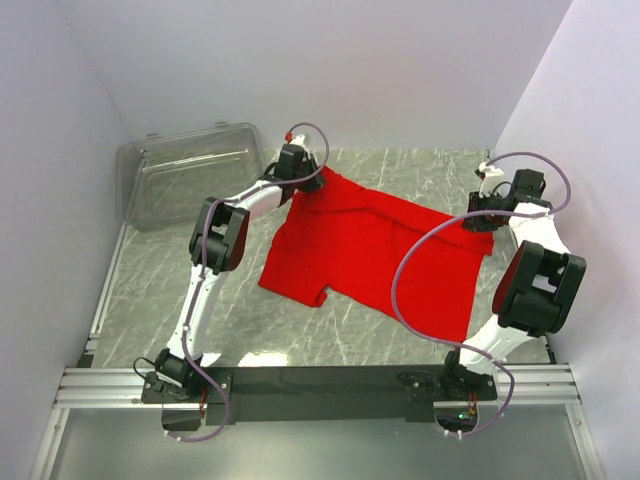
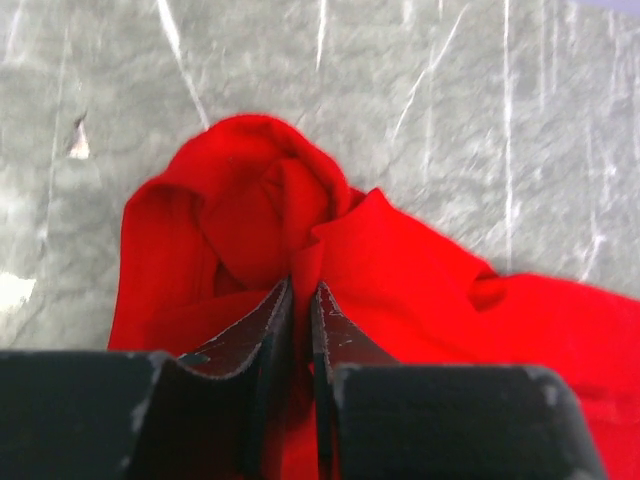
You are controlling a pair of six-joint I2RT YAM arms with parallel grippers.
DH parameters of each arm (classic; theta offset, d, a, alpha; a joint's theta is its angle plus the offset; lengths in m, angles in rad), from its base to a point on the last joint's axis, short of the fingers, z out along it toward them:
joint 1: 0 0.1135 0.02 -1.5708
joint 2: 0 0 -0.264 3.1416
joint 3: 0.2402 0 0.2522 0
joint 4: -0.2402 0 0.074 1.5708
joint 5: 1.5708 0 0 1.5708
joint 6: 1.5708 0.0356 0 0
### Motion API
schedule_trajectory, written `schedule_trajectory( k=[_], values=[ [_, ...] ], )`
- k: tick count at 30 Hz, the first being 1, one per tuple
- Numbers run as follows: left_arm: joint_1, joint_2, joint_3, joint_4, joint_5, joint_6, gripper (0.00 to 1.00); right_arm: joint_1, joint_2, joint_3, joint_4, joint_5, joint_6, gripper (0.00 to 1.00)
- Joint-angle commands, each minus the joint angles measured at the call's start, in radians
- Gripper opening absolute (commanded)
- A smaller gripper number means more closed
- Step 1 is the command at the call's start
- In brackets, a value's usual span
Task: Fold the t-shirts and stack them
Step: Fold the tshirt
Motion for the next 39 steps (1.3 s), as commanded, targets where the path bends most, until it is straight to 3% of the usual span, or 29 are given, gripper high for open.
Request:
schedule_trajectory(
  k=[1, 5, 9, 14, 18, 20, 23, 31, 39],
  values=[
    [-0.005, -0.158, -0.078, 0.185, 0.031, 0.074, 0.17, -0.009, -0.060, -0.021, 0.019, -0.013, -0.001, 0.26],
    [-0.004, -0.224, -0.198, 0.306, 0.075, 0.122, 0.22, -0.014, -0.072, -0.049, 0.025, -0.007, -0.010, 0.27],
    [-0.005, -0.259, -0.259, 0.325, 0.091, 0.151, 0.30, -0.015, -0.080, -0.065, 0.025, -0.006, -0.018, 0.27],
    [-0.005, -0.273, -0.279, 0.327, 0.111, 0.160, 0.30, -0.018, -0.085, -0.081, 0.028, -0.004, -0.022, 0.27],
    [-0.005, -0.282, -0.292, 0.330, 0.147, 0.180, 0.17, -0.018, -0.086, -0.081, 0.025, -0.006, -0.025, 0.27],
    [-0.005, -0.290, -0.299, 0.322, 0.141, 0.182, 0.21, -0.018, -0.086, -0.081, 0.024, -0.006, -0.027, 0.27],
    [-0.002, -0.261, -0.243, 0.233, 0.115, 0.180, 0.41, -0.018, -0.085, -0.081, 0.022, -0.013, -0.027, 0.27],
    [-0.007, -0.143, -0.059, 0.092, 0.069, 0.170, 0.43, -0.018, -0.094, -0.088, 0.022, -0.016, -0.028, 0.27],
    [-0.013, -0.100, -0.022, 0.052, 0.022, 0.153, 0.48, -0.020, -0.095, -0.090, 0.023, -0.015, -0.025, 0.27]
  ],
)
